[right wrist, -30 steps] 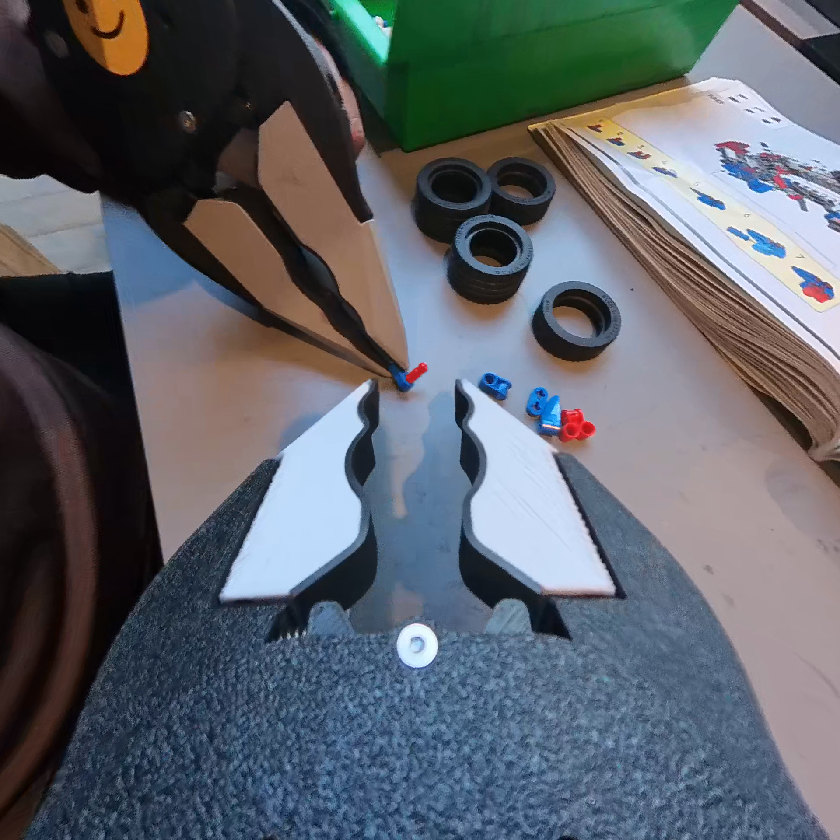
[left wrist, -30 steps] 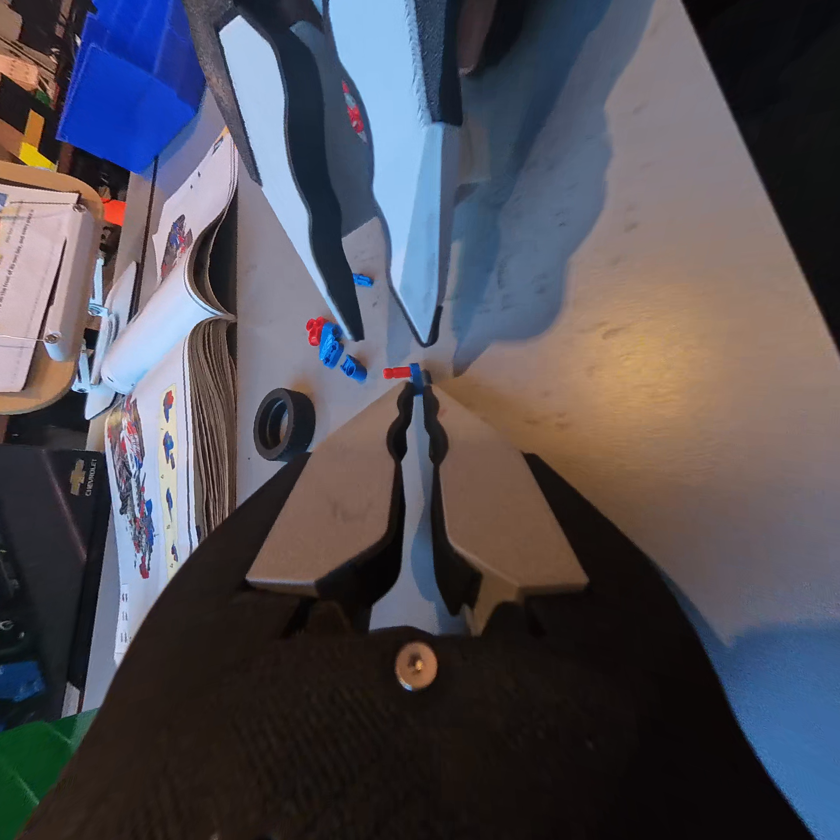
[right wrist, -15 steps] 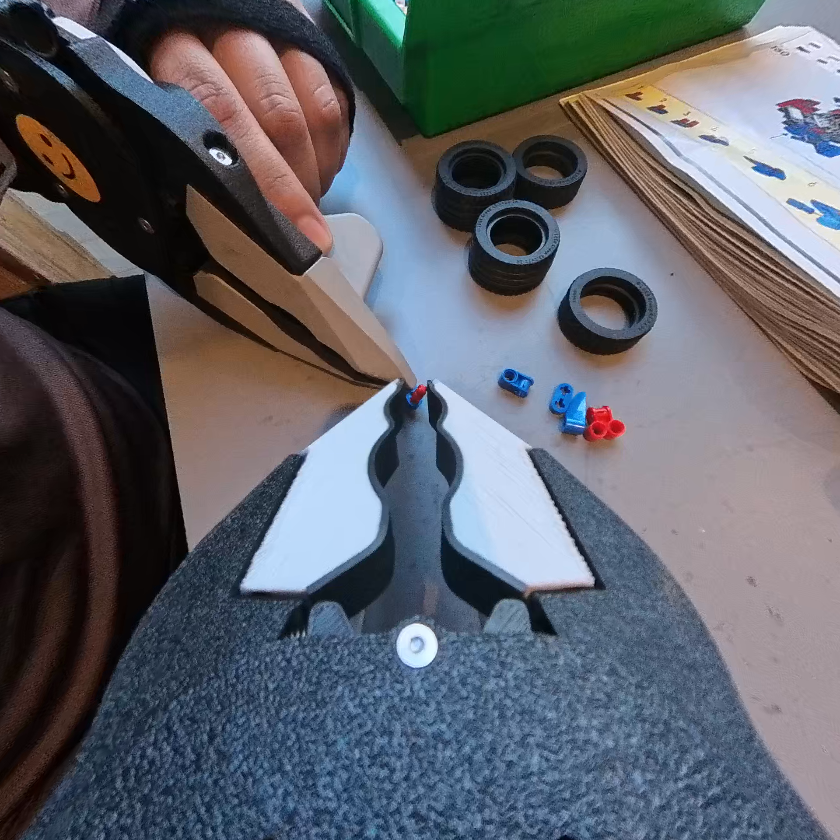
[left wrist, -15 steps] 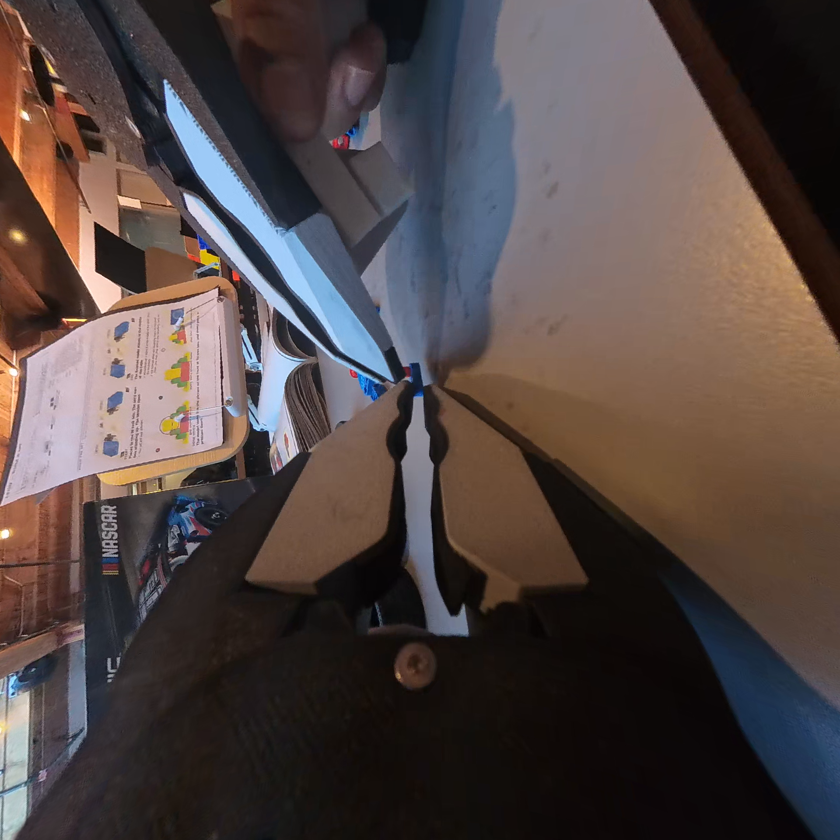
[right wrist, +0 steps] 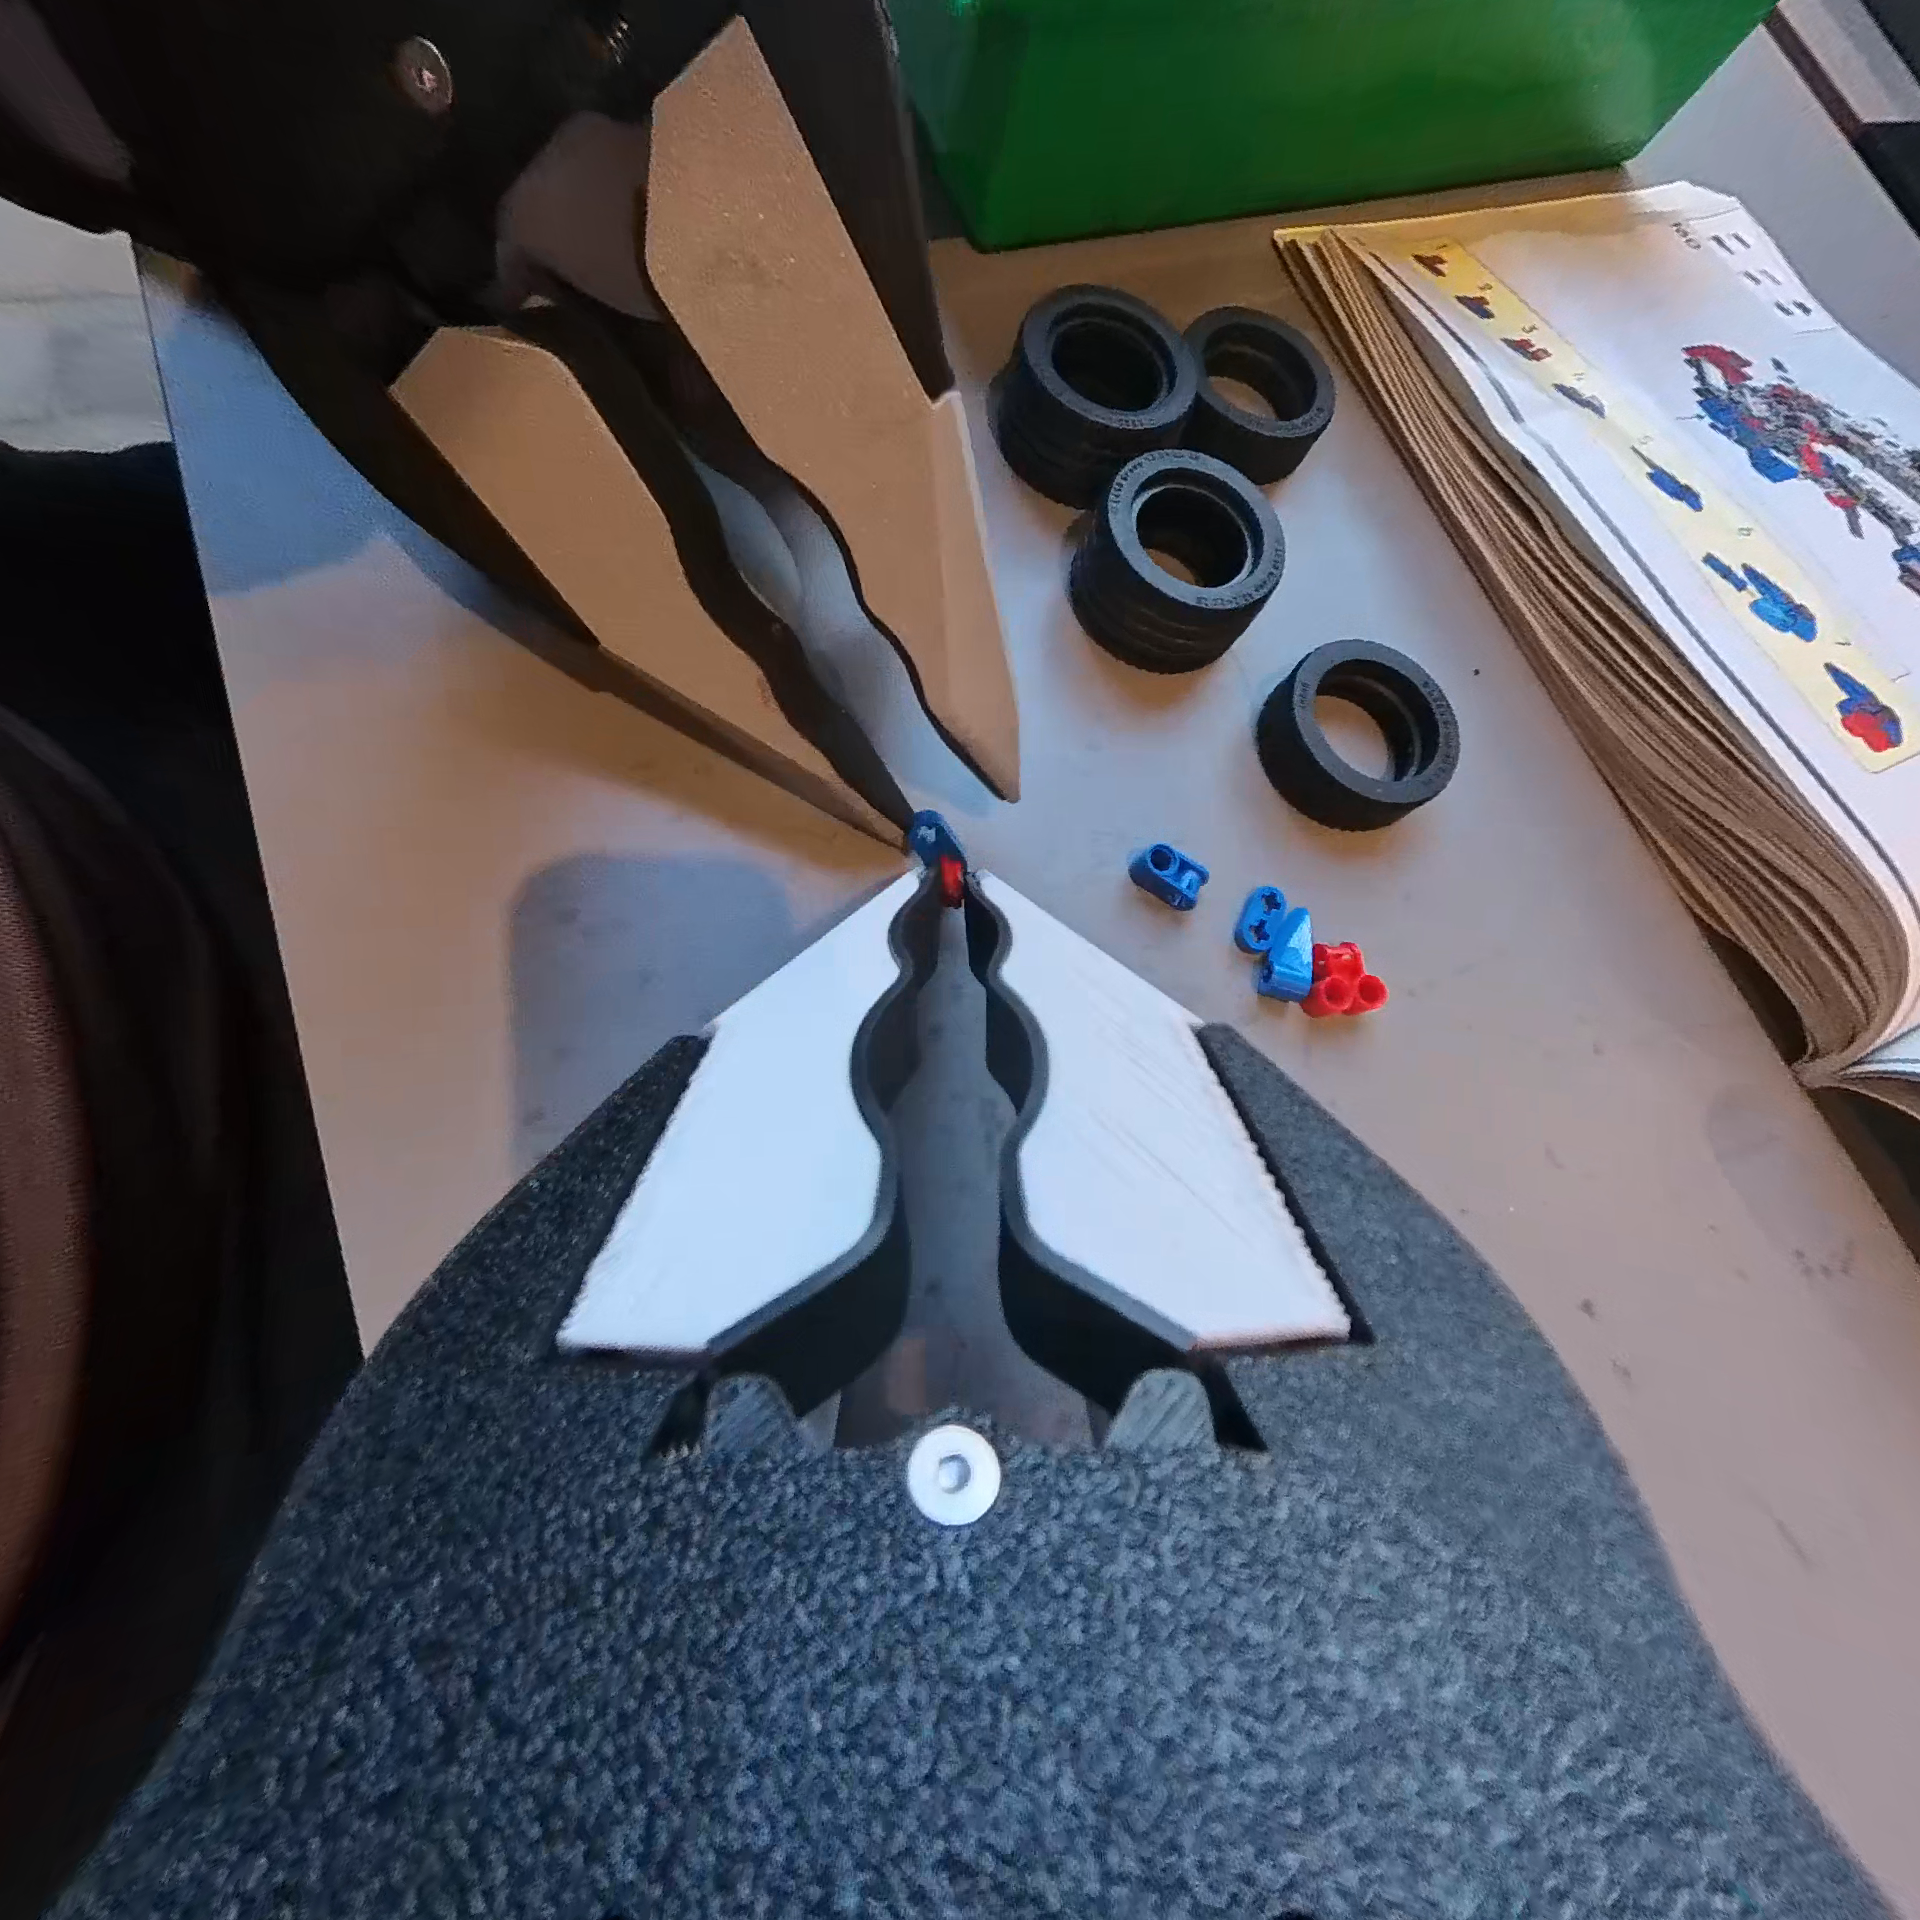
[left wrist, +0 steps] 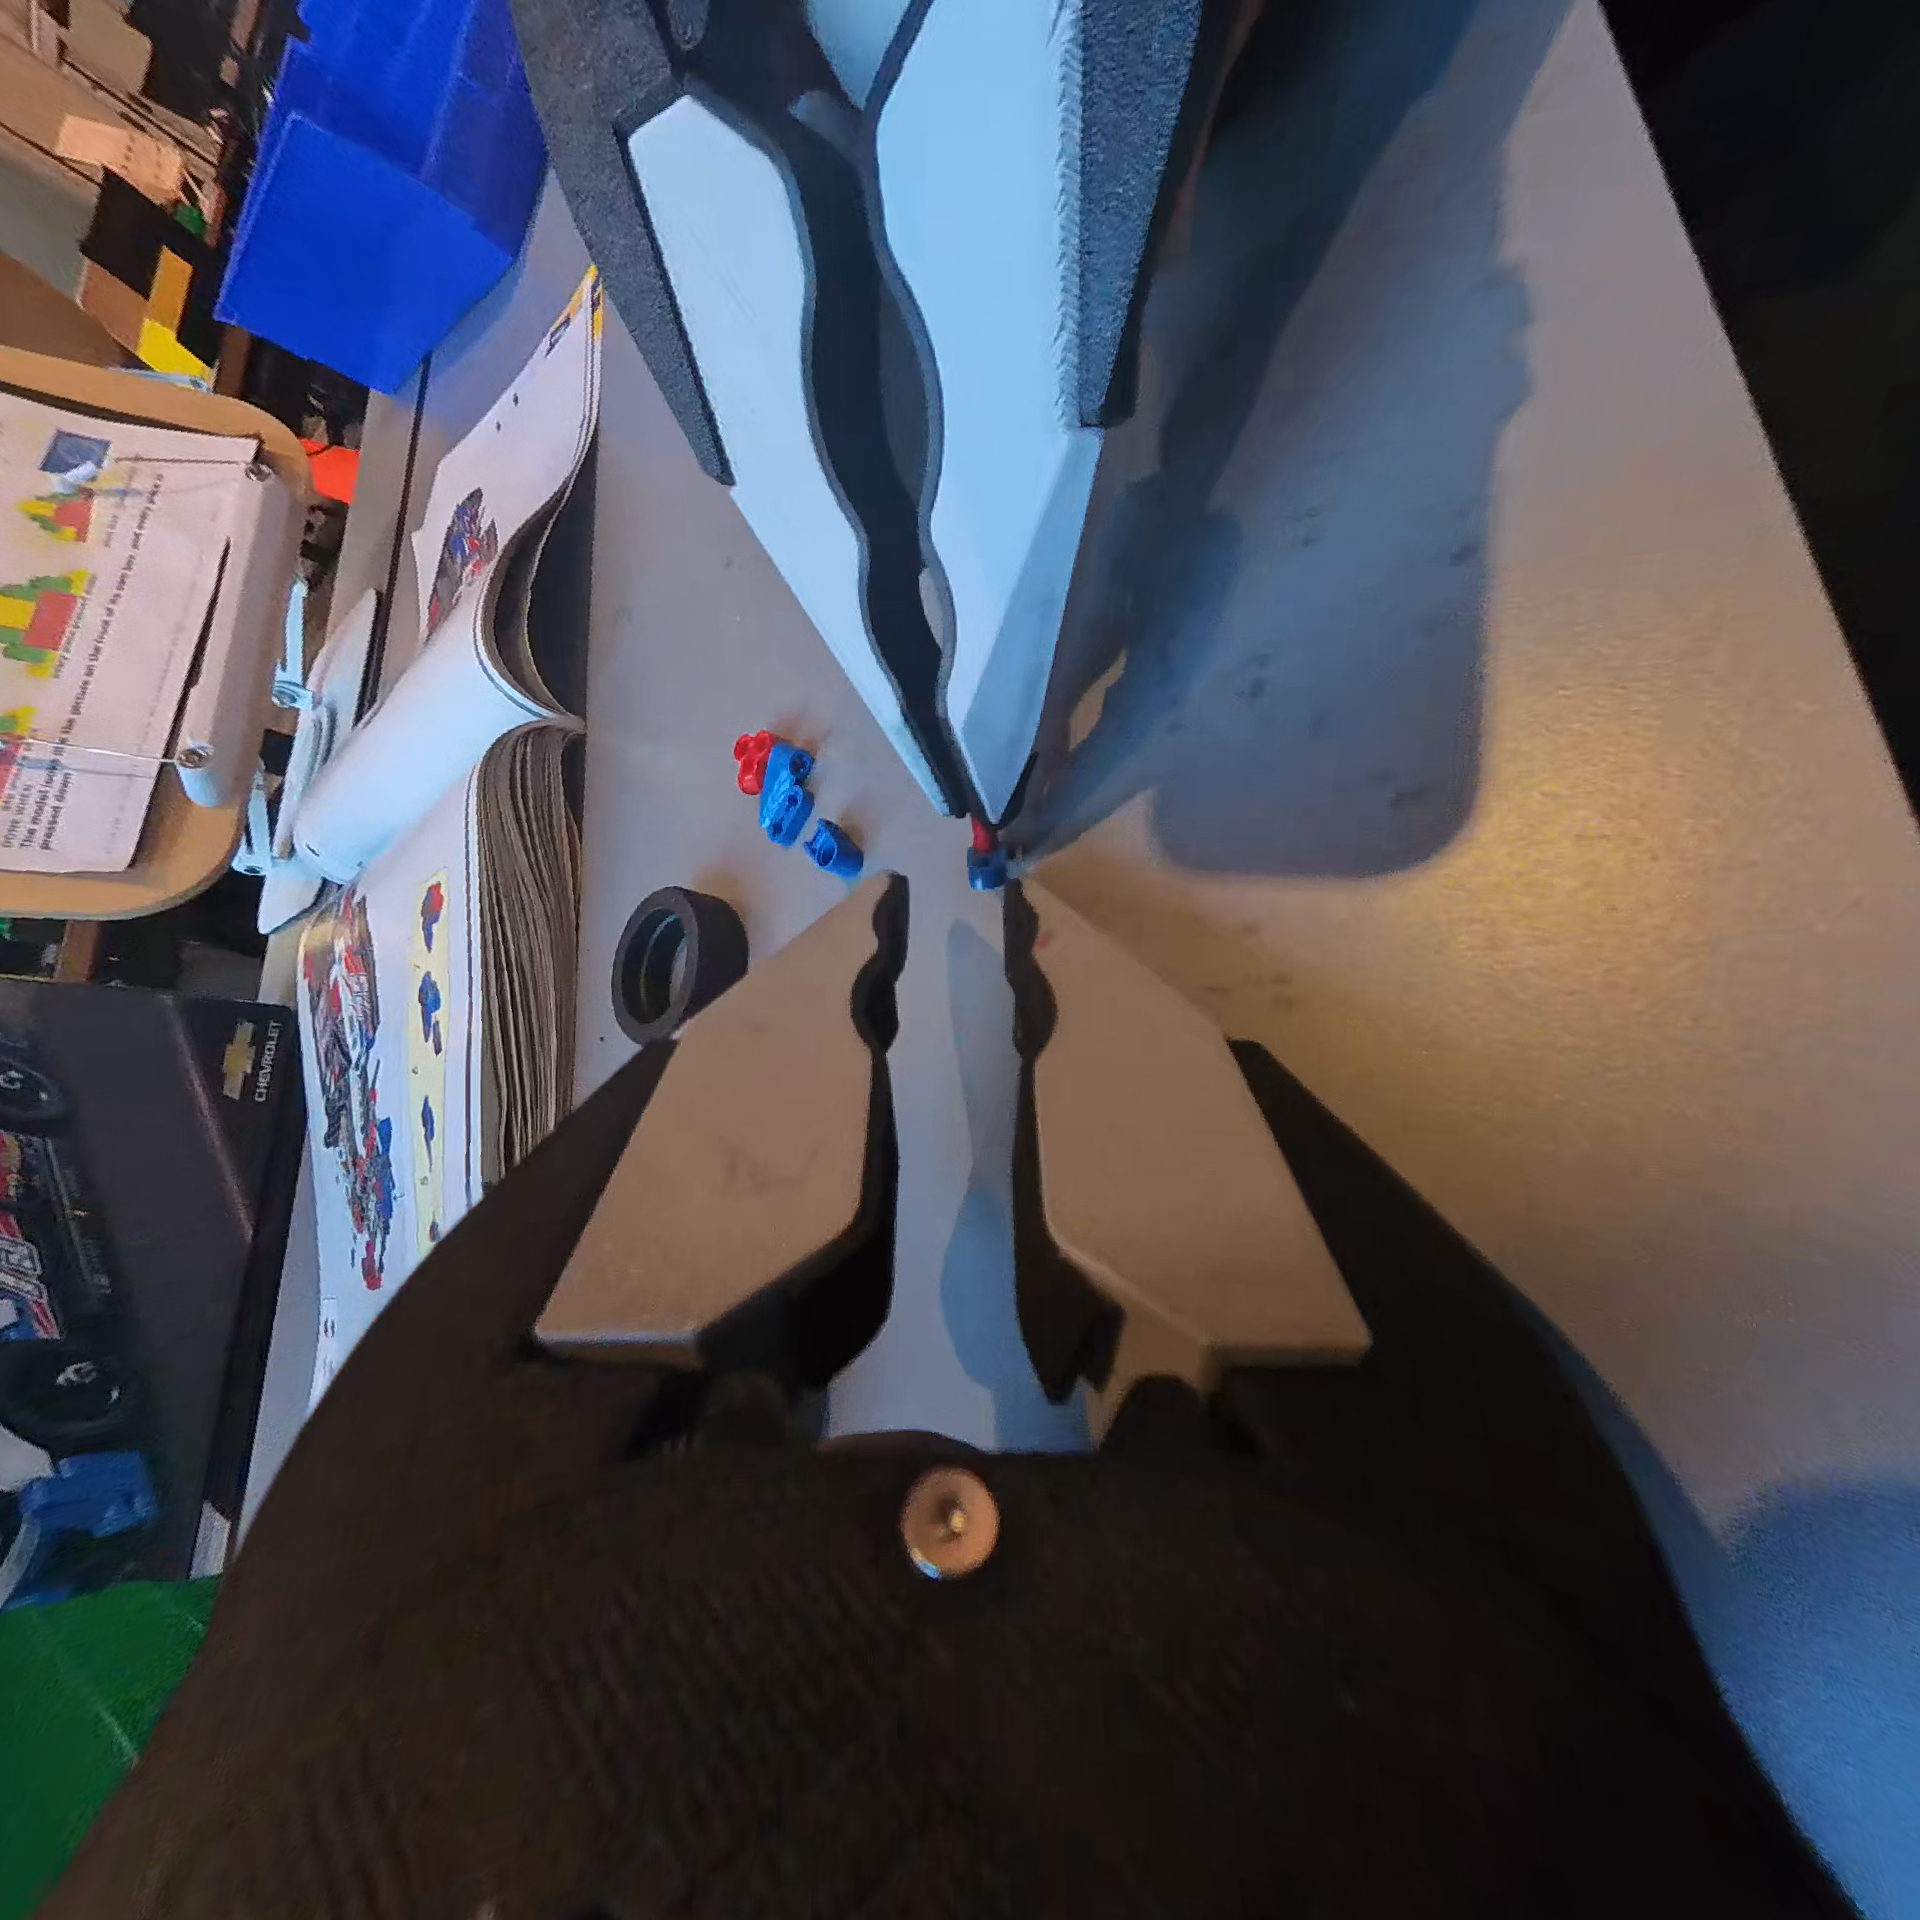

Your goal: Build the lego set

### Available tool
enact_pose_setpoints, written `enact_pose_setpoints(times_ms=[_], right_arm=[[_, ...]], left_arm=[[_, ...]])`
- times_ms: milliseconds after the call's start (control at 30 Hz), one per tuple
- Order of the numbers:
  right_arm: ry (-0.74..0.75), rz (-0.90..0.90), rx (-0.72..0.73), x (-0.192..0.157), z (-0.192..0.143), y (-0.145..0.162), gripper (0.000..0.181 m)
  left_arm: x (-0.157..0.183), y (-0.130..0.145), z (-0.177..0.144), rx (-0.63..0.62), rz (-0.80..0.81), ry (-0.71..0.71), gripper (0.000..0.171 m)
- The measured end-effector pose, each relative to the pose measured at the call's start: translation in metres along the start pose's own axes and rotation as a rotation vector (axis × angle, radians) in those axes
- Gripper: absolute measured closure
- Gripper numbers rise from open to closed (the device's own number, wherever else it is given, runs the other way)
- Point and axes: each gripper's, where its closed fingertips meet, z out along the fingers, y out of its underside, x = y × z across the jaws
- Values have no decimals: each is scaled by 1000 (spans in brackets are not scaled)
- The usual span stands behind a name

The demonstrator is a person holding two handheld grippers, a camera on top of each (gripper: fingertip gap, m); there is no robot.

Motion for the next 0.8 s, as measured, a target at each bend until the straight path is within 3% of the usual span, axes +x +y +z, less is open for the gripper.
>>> enact_pose_setpoints(times_ms=[467,667,800], right_arm=[[44,-14,-22,2,-2,2,172],[28,58,16,4,-10,-1,169],[88,157,42,27,-22,-5,169]], left_arm=[[-11,10,3,-43,-120,-5,157],[-13,13,3,-55,-141,-10,157],[-12,13,3,-58,-154,3,158]])
